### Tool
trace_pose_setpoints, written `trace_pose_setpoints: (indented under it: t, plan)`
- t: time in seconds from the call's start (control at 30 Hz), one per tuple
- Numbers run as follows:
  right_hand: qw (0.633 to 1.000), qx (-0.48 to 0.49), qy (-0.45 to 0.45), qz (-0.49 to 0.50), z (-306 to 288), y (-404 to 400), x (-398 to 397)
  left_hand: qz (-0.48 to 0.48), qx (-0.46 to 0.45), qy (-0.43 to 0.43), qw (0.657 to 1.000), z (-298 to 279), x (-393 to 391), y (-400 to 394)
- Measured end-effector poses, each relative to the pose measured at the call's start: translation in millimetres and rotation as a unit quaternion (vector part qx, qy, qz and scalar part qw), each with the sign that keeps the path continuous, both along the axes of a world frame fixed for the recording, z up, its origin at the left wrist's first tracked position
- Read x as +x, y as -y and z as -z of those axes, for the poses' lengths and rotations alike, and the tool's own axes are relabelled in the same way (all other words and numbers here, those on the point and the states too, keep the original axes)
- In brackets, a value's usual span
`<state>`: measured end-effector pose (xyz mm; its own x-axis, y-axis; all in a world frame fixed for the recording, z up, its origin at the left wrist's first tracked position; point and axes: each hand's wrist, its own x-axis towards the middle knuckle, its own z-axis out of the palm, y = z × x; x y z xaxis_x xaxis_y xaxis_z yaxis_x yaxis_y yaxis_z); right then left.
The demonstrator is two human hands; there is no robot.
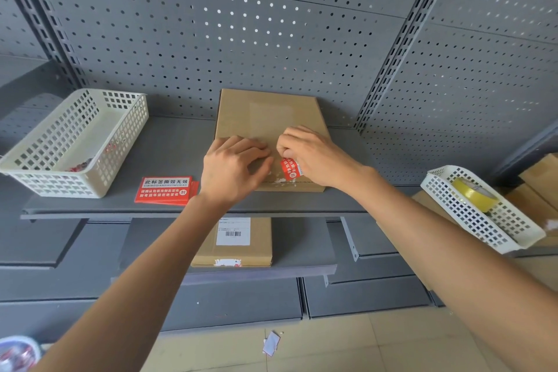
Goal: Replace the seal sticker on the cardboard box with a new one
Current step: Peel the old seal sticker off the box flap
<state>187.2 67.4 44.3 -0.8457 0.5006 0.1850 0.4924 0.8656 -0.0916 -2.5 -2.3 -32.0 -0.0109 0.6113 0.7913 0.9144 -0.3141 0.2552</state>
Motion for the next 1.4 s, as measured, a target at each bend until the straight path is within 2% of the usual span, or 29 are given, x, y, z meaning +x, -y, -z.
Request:
trace_pose_setpoints:
  t: [0.2,0.47,0.67,0.83,1.17,1.4]
  plan:
    - [0.995,-0.086,-0.023,0.033,-6.9,-5.4,2.0,-0.001,-0.021,-0.003,1.000,-3.9,0.7,1.7]
    - [0.990,-0.107,-0.074,0.062,2.9,-15.0,9.7,-0.080,-0.172,-0.027,0.982,-25.3,26.5,0.6]
    - [0.989,-0.098,-0.087,0.065,5.2,-11.8,8.7,-0.073,-0.234,0.048,0.968,-30.2,40.5,-0.7]
    - [0.994,-0.070,-0.047,0.063,7.0,-9.7,7.4,-0.074,-0.251,0.076,0.962,-35.4,46.1,-1.5]
    - [0.979,-0.124,-0.120,0.107,6.5,-17.5,29.9,-0.068,-0.253,0.093,0.961,-36.3,45.7,0.4]
    - [0.978,-0.131,-0.096,0.130,7.8,-16.4,27.3,-0.062,-0.258,0.092,0.960,-38.8,44.6,1.1]
